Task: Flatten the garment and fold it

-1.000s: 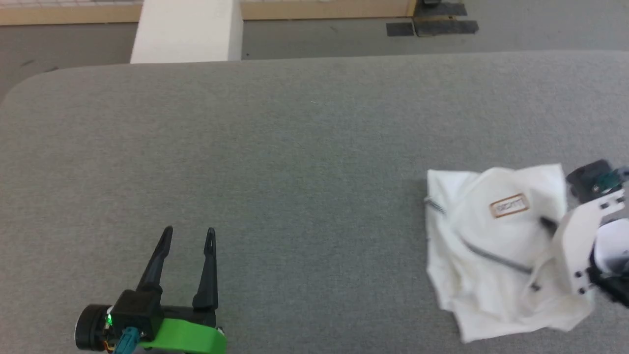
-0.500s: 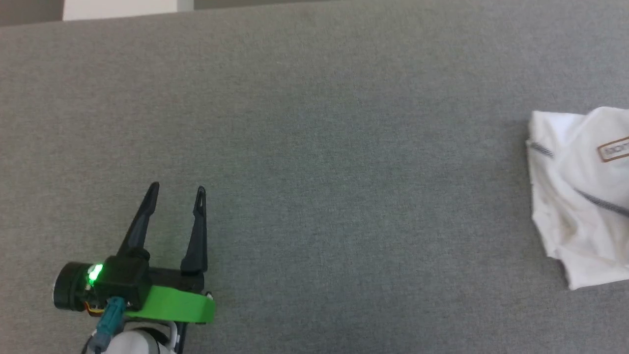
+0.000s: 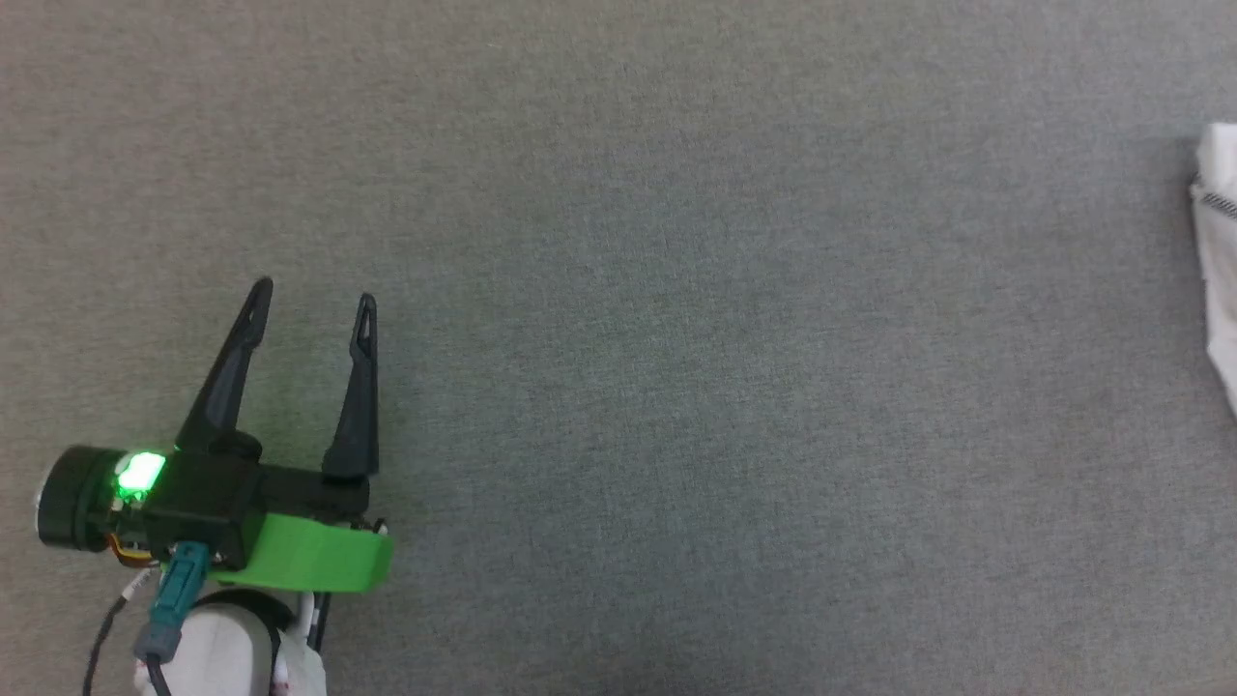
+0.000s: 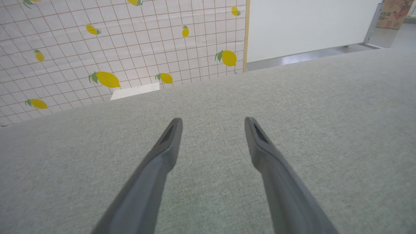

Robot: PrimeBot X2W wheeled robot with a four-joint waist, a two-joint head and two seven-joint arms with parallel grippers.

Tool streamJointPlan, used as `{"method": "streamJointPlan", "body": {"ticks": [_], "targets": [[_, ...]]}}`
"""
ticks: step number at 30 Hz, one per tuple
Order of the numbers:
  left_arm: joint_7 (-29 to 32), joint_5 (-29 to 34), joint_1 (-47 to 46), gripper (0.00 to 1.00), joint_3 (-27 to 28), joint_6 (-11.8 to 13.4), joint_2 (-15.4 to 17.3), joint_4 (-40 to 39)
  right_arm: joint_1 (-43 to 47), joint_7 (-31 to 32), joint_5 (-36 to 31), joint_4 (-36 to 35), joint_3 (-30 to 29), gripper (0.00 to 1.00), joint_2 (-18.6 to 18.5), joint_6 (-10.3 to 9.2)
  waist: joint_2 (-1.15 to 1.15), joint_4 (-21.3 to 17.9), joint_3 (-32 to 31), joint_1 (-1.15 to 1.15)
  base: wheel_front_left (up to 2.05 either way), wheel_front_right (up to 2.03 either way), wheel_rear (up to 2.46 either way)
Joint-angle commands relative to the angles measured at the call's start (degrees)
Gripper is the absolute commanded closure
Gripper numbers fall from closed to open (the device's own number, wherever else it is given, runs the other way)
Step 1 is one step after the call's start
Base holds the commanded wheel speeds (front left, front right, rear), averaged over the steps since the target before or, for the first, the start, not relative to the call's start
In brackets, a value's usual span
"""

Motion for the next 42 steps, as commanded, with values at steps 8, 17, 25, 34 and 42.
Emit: {"method": "streamJointPlan", "body": {"ticks": [8, 17, 25, 34, 42], "targets": [[1.63, 0.97, -3.51, 0.00, -0.27, -0.07, 1.66, -1.93, -4.62, -4.00, -4.07, 5.30, 1.04, 1.00, -0.98, -0.11, -0.01, -1.46, 6.72, 0.00, 0.00, 0.00, 0.00], [2.60, 1.30, -4.73, 0.00, -0.45, 0.23, 2.37, -3.38, -9.50, -8.19, -6.43, 13.56, -0.58, 0.62, 1.20, -0.11, -0.01, -1.13, 8.88, 0.00, 0.00, 0.00, 0.00], [1.48, 0.72, -5.37, 0.00, 0.26, 1.59, 1.88, -2.94, -12.03, -12.58, -8.40, 19.92, -0.16, 0.00, 4.11, -0.11, -0.01, -0.95, 7.92, 0.00, 0.00, 0.00, 0.00], [-0.61, -3.56, -4.36, 0.00, 0.85, 2.83, -1.11, -0.35, -12.84, -16.06, -8.71, 25.40, 0.21, 0.00, 5.52, -0.11, -0.01, 0.09, 2.55, 0.00, 0.00, 0.00, 0.00], [-3.87, -2.47, -3.17, 0.00, 0.60, 4.77, -2.02, 4.14, -11.16, -21.11, -6.03, 25.84, -0.35, 0.00, 8.45, -0.11, -0.01, 1.21, -4.69, 0.00, 0.00, 0.00, 0.00]]}}
